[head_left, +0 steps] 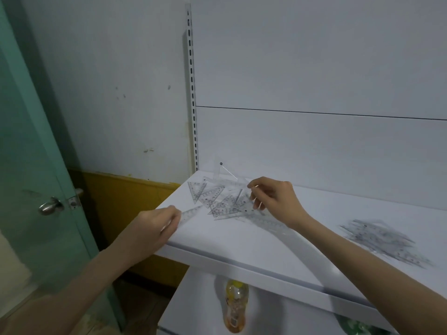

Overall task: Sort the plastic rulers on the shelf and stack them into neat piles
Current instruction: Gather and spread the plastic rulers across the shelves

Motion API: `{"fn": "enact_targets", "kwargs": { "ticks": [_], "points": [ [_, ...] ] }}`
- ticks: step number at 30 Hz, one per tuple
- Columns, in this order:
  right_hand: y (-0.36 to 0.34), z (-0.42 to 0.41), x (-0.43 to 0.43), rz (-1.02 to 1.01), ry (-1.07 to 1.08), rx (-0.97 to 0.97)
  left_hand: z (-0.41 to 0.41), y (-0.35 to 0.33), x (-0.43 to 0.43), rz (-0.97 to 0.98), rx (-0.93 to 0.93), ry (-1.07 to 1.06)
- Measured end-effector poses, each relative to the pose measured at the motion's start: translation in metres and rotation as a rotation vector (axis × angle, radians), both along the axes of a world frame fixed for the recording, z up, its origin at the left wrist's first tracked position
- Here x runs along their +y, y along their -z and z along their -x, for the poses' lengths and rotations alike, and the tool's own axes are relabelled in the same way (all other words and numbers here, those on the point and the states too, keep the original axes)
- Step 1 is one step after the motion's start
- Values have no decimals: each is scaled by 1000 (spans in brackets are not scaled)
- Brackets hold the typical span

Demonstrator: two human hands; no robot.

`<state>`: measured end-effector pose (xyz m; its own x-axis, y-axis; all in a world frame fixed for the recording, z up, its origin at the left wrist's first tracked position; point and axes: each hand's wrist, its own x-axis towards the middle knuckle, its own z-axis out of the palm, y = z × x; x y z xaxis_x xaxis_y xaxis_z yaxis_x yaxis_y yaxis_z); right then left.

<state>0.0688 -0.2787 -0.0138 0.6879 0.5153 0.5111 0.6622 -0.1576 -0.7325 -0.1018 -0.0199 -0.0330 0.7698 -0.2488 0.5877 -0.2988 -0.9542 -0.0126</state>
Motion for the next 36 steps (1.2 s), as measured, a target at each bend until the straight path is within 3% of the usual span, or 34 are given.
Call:
{"fn": "enact_targets", "kwargs": {
  "ticks": [9, 12, 19, 25, 31, 36],
  "points": [
    [5, 5, -126, 47, 251, 61, -91, -14, -108, 369, -91, 218],
    [12, 15, -198, 93, 424, 52, -126, -18, -171, 348, -124, 338],
    [17, 54, -365, 82, 828, 19, -176, -13, -322, 354, 62, 621],
    [35, 57, -488, 308, 1096, -164, -202, -3, -422, 388, 224, 655],
    [45, 24, -549, 687, 1089, -415, -221, 3, -487, 357, 305, 651],
    [55, -4, -552, 833, 980, -393, -228, 7, -508, 388, 357, 527]
  ]
}}
